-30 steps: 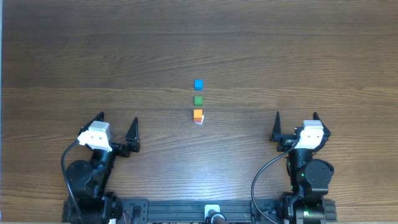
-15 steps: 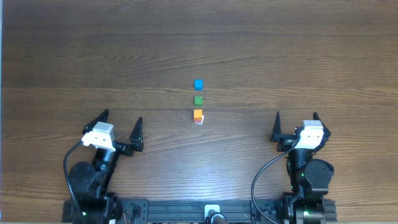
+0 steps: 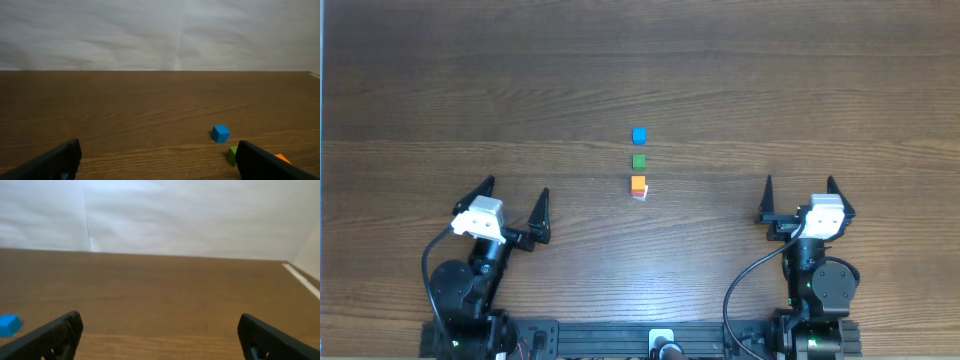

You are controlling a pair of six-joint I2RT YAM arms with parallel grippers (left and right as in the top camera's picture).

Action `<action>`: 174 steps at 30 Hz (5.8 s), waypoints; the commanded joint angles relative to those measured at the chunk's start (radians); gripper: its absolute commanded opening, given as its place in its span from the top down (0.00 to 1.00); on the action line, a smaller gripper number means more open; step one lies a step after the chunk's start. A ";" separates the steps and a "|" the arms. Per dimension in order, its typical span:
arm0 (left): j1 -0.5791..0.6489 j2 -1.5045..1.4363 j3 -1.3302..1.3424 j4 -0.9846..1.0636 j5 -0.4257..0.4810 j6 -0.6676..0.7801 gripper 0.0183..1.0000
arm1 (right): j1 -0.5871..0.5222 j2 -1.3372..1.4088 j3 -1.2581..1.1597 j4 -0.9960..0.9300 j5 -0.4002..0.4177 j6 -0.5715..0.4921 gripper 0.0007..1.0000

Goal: Stack Cubes

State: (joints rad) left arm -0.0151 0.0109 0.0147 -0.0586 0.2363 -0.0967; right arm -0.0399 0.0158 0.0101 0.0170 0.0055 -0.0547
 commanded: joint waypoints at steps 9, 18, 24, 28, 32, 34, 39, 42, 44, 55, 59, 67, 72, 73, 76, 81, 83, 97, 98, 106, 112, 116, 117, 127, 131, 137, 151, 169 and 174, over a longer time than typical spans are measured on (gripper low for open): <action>-0.005 -0.005 -0.009 0.006 0.010 0.014 0.00 | 0.006 0.087 0.283 0.058 -0.212 0.150 0.01; -0.005 -0.005 -0.009 0.006 0.010 0.014 0.00 | 0.132 0.598 0.888 -0.320 -0.289 0.081 0.01; -0.005 -0.005 -0.009 0.006 0.010 0.014 0.00 | 0.327 1.015 1.270 -0.575 -0.233 0.068 0.01; -0.005 -0.005 -0.009 0.006 0.010 0.014 0.00 | 0.503 1.339 1.512 -0.742 -0.059 0.102 0.01; -0.005 -0.004 -0.009 0.006 0.010 0.014 0.00 | 0.587 1.602 1.678 -0.845 0.039 0.161 0.01; -0.005 -0.004 -0.009 0.006 0.010 0.014 0.00 | 0.596 1.689 1.709 -0.848 0.039 0.219 0.01; -0.005 -0.005 -0.009 0.006 0.010 0.014 0.00 | 0.597 1.815 1.710 -0.864 0.037 0.334 0.01; -0.005 -0.004 -0.009 0.006 0.010 0.014 0.00 | 0.597 1.878 1.710 -0.902 0.014 0.382 0.01; -0.005 -0.005 -0.009 0.006 0.010 0.014 0.00 | 0.597 1.919 1.709 -0.921 -0.011 0.413 0.01; -0.005 -0.004 -0.009 0.006 0.010 0.014 0.00 | 0.634 2.107 1.709 -0.977 -0.022 0.558 0.01; -0.005 -0.004 -0.009 0.006 0.010 0.014 0.00 | 0.647 2.130 1.708 -0.989 -0.024 0.559 0.01; -0.005 -0.004 -0.009 0.006 0.010 0.014 0.00 | 0.663 2.172 1.707 -0.999 -0.023 0.559 0.03; -0.005 -0.004 -0.009 0.006 0.010 0.014 0.00 | 0.663 2.204 1.707 -1.001 -0.023 0.560 0.04; -0.005 -0.005 -0.009 0.006 0.010 0.014 0.00 | 0.663 2.208 1.707 -1.001 -0.023 0.560 0.04; -0.005 -0.004 -0.009 0.006 0.010 0.014 0.00 | 0.663 2.219 1.707 -1.003 -0.020 0.567 0.07; -0.005 -0.004 -0.009 0.006 0.010 0.014 0.00 | 0.663 2.226 1.707 -1.005 -0.019 0.574 0.12; -0.005 -0.004 -0.009 0.006 0.010 0.014 0.00 | 0.663 2.226 1.707 -1.005 -0.019 0.575 0.16; -0.005 -0.004 -0.009 0.006 0.010 0.014 0.00 | 0.663 2.226 1.707 -1.025 -0.019 0.574 0.38; -0.005 -0.004 -0.009 0.006 0.010 0.014 0.00 | 0.663 2.226 1.707 -1.027 -0.019 0.574 0.40; -0.005 -0.004 -0.009 0.006 0.010 0.014 0.00 | 0.663 2.226 1.707 -1.025 -0.019 0.573 0.55; -0.005 -0.005 -0.009 0.006 0.010 0.014 0.00 | 0.663 2.226 1.707 -1.019 -0.020 0.570 0.59; -0.005 -0.005 -0.009 0.006 0.010 0.014 0.00 | 0.663 2.226 1.707 -1.018 -0.020 0.570 0.63; -0.005 -0.004 -0.009 0.006 0.010 0.014 0.00 | 0.663 2.226 1.707 -1.017 -0.020 0.570 0.64; -0.005 -0.004 -0.009 0.006 0.010 0.014 0.00 | 0.663 2.226 1.707 -1.007 -0.035 0.562 0.71; -0.005 -0.004 -0.009 0.006 0.010 0.014 0.00 | 0.663 2.225 1.707 -1.004 -0.035 0.562 0.74; -0.005 -0.005 -0.009 0.006 0.010 0.014 0.00 | 0.663 2.222 1.709 -1.005 -0.035 0.563 0.77; -0.005 -0.004 -0.009 0.006 0.010 0.014 0.00 | 0.663 2.146 1.807 -1.083 -0.021 0.532 0.87; -0.005 -0.004 -0.009 0.006 0.010 0.014 0.00 | 0.686 1.954 1.905 -1.362 0.049 0.583 0.99; -0.005 -0.004 -0.009 0.006 0.010 0.014 0.00 | 0.728 1.954 1.883 -1.392 0.048 0.610 0.99</action>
State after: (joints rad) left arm -0.0151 0.0109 0.0147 -0.0566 0.2363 -0.0967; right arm 0.6586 1.9831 1.8973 -1.3701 0.0345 0.5240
